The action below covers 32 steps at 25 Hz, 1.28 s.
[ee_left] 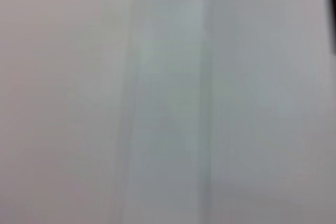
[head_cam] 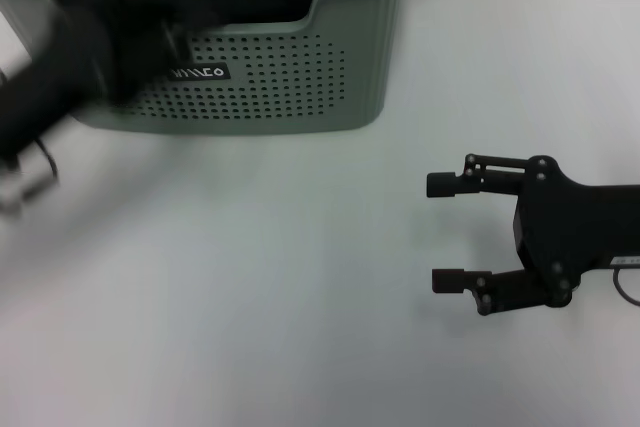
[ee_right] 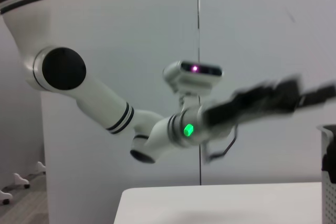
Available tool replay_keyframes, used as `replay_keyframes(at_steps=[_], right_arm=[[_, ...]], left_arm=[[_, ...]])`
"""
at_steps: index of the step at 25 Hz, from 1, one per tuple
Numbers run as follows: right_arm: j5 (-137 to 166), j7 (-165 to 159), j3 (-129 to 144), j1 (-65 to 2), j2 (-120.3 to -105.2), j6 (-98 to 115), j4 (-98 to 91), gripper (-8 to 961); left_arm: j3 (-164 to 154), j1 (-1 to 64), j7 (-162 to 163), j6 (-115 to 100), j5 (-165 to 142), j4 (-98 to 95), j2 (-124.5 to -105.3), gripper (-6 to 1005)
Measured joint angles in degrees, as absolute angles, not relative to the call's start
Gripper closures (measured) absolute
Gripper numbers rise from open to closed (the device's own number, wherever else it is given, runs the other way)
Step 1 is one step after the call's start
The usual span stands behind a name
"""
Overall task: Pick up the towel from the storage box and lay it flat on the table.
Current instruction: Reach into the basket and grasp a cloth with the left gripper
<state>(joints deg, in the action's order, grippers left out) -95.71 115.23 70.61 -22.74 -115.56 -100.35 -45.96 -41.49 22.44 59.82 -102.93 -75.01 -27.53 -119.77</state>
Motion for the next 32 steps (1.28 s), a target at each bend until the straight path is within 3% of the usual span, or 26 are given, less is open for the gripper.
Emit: replay_keyframes(at_steps=[14,32], right_arm=[[-96.0,119.9,71.1,-22.0,-115.83,-99.8,-40.7,158],[-97.7,121.9,70.6,-21.9,-115.73,-99.7,-38.5,165]], left_arm=[[-41.2,33.8,74.1,-56.4,-65.1,-37.6,-119.6,196],[-52.0,33.7,79.4,-44.0,-66.4,-38.3,-119.51,312]])
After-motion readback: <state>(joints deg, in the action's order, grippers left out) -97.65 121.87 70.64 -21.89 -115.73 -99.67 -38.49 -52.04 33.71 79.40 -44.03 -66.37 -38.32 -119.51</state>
